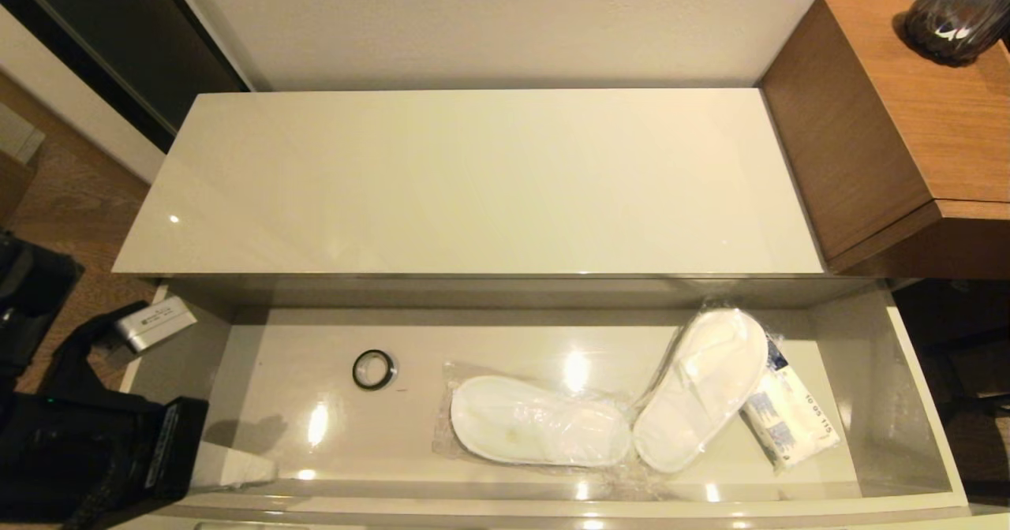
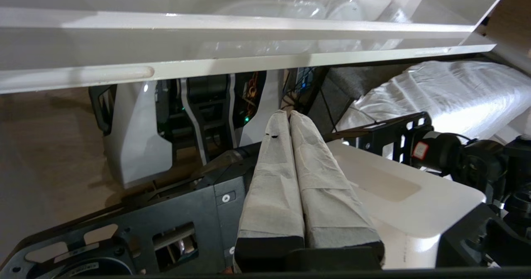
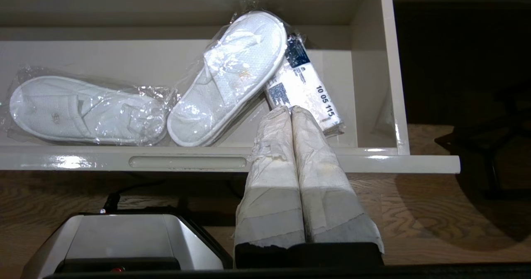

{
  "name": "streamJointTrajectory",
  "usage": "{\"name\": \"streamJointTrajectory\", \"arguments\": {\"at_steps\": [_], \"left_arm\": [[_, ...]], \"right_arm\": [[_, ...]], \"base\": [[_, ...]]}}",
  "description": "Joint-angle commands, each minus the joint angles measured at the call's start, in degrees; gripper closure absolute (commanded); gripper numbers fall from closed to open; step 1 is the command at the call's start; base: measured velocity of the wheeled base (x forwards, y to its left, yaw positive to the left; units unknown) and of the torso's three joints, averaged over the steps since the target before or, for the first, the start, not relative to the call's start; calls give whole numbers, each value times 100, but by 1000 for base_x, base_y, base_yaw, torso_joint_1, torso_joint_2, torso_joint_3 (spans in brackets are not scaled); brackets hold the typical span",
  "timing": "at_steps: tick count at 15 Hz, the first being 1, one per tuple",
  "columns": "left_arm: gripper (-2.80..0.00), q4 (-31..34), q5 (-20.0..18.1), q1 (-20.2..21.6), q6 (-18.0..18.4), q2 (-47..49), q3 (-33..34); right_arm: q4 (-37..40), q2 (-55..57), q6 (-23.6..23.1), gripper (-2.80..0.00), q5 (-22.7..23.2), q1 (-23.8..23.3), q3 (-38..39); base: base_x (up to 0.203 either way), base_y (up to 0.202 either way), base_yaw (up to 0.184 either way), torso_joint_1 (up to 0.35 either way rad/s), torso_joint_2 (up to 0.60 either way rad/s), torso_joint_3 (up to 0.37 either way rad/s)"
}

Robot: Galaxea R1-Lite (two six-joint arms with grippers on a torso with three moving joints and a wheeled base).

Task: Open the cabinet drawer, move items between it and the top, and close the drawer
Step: Take out the adhesive tape from the drawer

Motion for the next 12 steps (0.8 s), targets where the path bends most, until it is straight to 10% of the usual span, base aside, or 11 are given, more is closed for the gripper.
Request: {"name": "streamJointTrajectory", "arguments": {"at_steps": [1, 8, 10, 12], "left_arm": [[0, 37, 57, -35, -26, 97, 3], [0, 105, 344, -134, -1195, 920, -560], [0, -101, 351, -134, -982, 1291, -724], [0, -357, 393, -129, 269, 1722, -828]], "right_arm": [[0, 9, -3, 0, 4, 0, 9], [0, 9, -3, 0, 4, 0, 9], [0, 9, -3, 0, 4, 0, 9], [0, 9, -3, 0, 4, 0, 9]], "base": [[0, 0, 0, 0, 0, 0], [0, 0, 0, 0, 0, 0], [0, 0, 0, 0, 0, 0], [0, 0, 0, 0, 0, 0]]}}
